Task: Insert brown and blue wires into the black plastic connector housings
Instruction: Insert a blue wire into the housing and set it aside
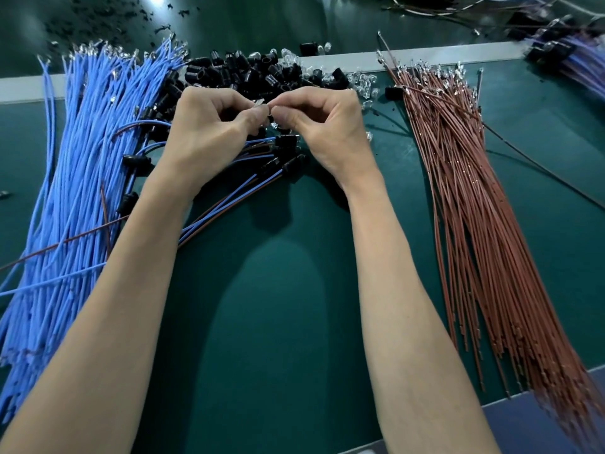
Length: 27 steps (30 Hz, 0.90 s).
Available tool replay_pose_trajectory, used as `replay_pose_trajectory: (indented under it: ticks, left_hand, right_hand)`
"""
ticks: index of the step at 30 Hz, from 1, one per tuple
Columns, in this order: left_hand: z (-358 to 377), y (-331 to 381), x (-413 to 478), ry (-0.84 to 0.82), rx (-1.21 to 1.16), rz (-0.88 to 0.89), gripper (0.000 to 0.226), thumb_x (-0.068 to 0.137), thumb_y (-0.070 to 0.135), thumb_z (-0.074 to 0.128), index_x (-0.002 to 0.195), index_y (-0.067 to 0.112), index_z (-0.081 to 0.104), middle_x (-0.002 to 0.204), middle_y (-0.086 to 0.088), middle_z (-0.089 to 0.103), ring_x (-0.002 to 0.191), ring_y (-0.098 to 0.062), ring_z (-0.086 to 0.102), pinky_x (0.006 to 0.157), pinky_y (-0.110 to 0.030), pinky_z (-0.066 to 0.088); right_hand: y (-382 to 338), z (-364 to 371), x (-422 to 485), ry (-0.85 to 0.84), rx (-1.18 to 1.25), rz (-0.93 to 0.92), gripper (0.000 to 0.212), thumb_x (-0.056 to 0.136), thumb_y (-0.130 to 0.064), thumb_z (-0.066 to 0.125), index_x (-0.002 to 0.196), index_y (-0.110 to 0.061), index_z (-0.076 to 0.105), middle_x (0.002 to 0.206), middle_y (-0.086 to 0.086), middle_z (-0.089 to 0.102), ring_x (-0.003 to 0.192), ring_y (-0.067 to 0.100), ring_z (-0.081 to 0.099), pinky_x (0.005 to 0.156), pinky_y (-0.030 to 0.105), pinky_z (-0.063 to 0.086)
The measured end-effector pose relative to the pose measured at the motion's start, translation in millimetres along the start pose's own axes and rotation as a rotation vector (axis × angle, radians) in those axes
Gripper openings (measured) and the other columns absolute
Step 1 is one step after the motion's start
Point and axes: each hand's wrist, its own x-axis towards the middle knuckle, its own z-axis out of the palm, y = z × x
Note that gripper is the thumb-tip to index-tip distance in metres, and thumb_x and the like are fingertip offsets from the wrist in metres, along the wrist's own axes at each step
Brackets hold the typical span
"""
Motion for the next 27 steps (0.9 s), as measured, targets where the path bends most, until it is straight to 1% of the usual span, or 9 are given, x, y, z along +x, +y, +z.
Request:
replay_pose_trajectory:
  ticks: [5,7,10,15,17,21,27]
  left_hand:
    - [-0.4,0.6,-0.5,-0.007,-0.007,-0.015,0.011,0.089,0.024,0.066,0.082,0.016,0.07,0.065,0.01,0.06,0.05,0.009,0.049,0.057,-0.008,0.037]
    - [-0.5,0.4,0.1,-0.01,-0.005,-0.021,0.011,0.088,0.024,0.066,0.082,0.016,0.069,0.065,0.01,0.06,0.05,0.009,0.048,0.057,-0.009,0.037]
    - [1.0,0.2,-0.1,-0.011,-0.006,-0.03,0.011,0.088,0.023,0.066,0.081,0.015,0.069,0.063,0.01,0.059,0.048,0.009,0.048,0.055,-0.008,0.036]
    - [0.2,0.7,-0.7,-0.023,-0.018,-0.037,0.01,0.089,0.023,0.065,0.082,0.017,0.069,0.065,0.01,0.06,0.05,0.008,0.05,0.056,-0.008,0.038]
    - [-0.6,1.1,-0.4,-0.027,-0.021,-0.038,0.01,0.089,0.023,0.065,0.082,0.017,0.069,0.065,0.01,0.06,0.05,0.008,0.051,0.057,-0.008,0.038]
    - [-2.1,0.6,0.6,-0.032,-0.021,-0.046,0.011,0.089,0.023,0.065,0.081,0.017,0.069,0.065,0.009,0.06,0.05,0.007,0.05,0.058,-0.01,0.039]
    - [-0.7,0.5,0.7,-0.046,-0.026,-0.047,0.011,0.089,0.023,0.066,0.08,0.017,0.069,0.065,0.009,0.061,0.052,0.007,0.051,0.059,-0.01,0.04]
  right_hand:
    - [0.3,-0.2,-0.7,0.036,0.024,0.014,0.018,0.078,-0.002,0.075,0.095,-0.006,0.072,0.085,0.005,0.071,0.081,0.009,0.066,0.081,0.025,0.053]
    - [0.2,-0.9,-0.8,0.014,0.032,0.002,0.02,0.078,0.0,0.074,0.096,-0.007,0.071,0.084,0.004,0.07,0.08,0.006,0.065,0.08,0.023,0.052]
    - [0.9,-1.6,0.1,-0.004,0.022,-0.006,0.019,0.078,0.0,0.073,0.096,-0.005,0.072,0.082,0.002,0.07,0.078,0.002,0.064,0.079,0.019,0.05]
    - [2.3,-0.9,0.3,-0.009,-0.023,-0.041,0.015,0.079,-0.002,0.072,0.095,-0.002,0.073,0.086,0.003,0.069,0.083,0.011,0.065,0.082,0.025,0.051]
    - [2.5,-0.4,0.5,-0.011,-0.015,-0.046,0.014,0.079,-0.002,0.072,0.093,-0.001,0.074,0.085,0.004,0.069,0.082,0.011,0.065,0.081,0.025,0.051]
    - [3.0,-0.3,0.8,0.016,-0.041,-0.046,0.017,0.078,-0.004,0.074,0.095,-0.006,0.073,0.087,0.0,0.068,0.085,0.01,0.065,0.083,0.025,0.051]
    - [2.2,-0.8,0.5,-0.015,0.007,-0.053,0.019,0.077,0.002,0.072,0.095,-0.005,0.072,0.084,0.005,0.069,0.081,0.011,0.065,0.08,0.024,0.05]
